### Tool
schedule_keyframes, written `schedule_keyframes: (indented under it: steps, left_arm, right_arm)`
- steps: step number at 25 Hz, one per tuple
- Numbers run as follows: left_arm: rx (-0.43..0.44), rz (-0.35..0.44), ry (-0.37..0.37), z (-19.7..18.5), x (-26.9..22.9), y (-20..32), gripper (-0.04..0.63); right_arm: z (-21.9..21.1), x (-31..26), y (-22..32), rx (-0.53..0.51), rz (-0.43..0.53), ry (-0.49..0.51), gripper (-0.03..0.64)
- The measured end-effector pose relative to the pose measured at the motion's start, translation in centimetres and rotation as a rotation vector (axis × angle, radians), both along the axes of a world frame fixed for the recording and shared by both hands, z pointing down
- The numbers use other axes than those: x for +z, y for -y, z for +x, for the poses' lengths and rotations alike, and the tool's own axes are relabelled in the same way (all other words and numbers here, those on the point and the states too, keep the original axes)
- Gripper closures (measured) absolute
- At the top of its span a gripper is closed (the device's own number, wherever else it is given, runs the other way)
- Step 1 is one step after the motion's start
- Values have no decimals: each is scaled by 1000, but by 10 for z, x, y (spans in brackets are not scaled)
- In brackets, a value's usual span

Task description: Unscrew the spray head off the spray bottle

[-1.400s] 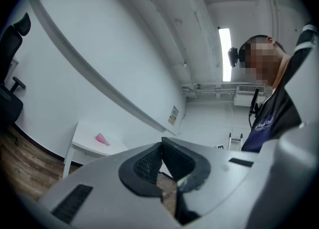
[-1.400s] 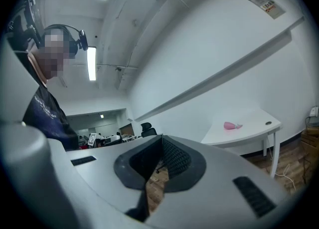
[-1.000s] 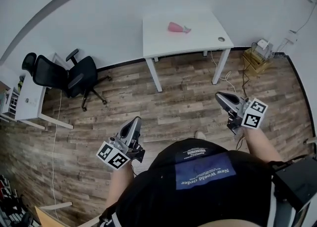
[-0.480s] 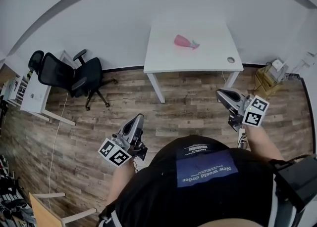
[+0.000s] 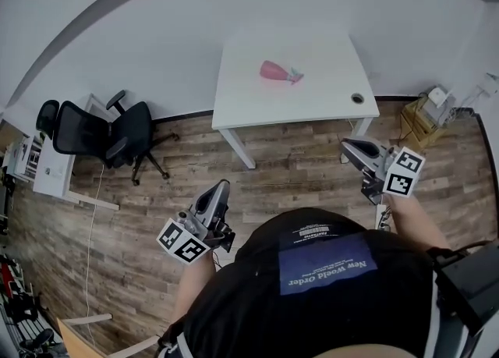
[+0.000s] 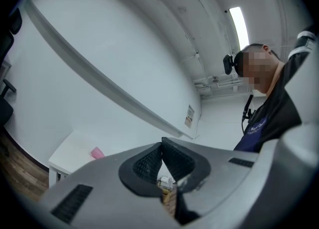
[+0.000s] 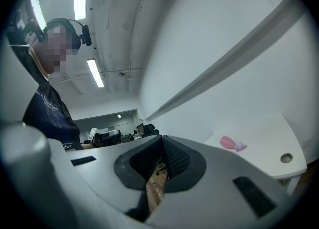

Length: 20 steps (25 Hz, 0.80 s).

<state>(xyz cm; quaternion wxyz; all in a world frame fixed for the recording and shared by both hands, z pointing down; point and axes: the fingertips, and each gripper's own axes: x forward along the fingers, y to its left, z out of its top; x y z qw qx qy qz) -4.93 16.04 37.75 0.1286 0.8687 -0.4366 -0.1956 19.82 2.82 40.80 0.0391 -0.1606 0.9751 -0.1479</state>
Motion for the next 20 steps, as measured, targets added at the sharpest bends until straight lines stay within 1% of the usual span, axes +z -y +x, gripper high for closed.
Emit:
schedule_keyframes:
  steps: [5,8,12,14,16,18,20]
  left_arm:
    - [29,-8,-46,-20,11,38,604]
    - [74,-1,-61,-37,15,70,604]
    - [157,9,-106,-67,16,119,604]
    - [212,12,-103,-79,12,146,604]
    - [262,22,-78,-94,7,170,604]
    - [292,33,-62,-115,3,192,604]
    - [310,36,-68,-138,1,214,604]
  right_arm:
    - [-12,6,28,37,-7,-21,621]
    - [-24,9,46,73,-4,-47,621]
    - [-39,6,73,169,1,-62,621]
    - [-48,2,88,222,-5,-61,621]
    - [-64,-6,104,261,1,-61,621]
    - [-84,-13,121,287,10,-51,621]
    - [-106,-17,136,303,13,-44,621]
